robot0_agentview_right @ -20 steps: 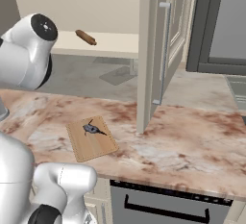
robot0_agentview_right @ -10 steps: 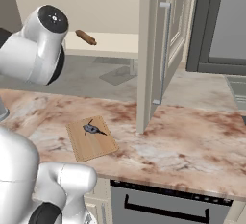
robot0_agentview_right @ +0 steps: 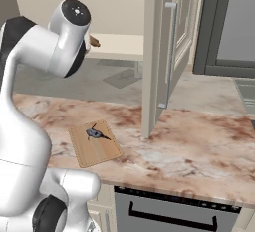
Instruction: Open the cabinet, retrieve the rolling pin, and place it next to the meat on the cutting board to prepare for tenderizing.
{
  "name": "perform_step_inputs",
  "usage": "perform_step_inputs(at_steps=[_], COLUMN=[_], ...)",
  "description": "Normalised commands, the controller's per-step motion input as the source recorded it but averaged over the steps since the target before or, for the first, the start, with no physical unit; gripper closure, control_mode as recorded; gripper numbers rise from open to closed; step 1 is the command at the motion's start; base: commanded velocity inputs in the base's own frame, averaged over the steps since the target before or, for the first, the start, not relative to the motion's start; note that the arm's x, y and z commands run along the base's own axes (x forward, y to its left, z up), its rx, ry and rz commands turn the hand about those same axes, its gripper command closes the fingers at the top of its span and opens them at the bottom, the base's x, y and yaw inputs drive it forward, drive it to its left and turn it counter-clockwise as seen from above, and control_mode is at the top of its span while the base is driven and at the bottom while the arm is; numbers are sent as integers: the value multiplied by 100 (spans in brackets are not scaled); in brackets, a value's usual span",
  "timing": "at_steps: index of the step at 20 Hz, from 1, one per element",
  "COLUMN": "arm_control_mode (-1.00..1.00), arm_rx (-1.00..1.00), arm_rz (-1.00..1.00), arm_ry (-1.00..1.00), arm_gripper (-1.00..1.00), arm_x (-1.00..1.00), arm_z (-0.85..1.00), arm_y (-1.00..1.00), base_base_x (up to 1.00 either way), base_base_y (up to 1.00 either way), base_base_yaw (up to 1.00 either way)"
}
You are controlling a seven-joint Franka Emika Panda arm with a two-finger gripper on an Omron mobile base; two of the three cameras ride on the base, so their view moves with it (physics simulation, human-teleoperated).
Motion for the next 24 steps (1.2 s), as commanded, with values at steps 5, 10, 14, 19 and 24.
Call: perform_step_inputs(at_steps=[5, 10, 14, 19, 24], arm_control_mode=[-100, -100, -100, -100, -100], arm_rx=[-7, -6, -9, -11, -9], arm_rz=[-2, -3, -1, 0, 0], arm_ry=[-3, -1, -5, -9, -9], arm_gripper=[-100, -100, -100, -100, -100], arm_x=[55, 51, 55, 46, 34], arm_z=[0, 0, 0, 0, 0], arm_y=[-18, -1, 0, 0, 0], base_base_x=[0, 0, 0, 0, 0], base_base_y=[0, 0, 0, 0, 0], base_base_yaw=[0, 0, 0, 0, 0])
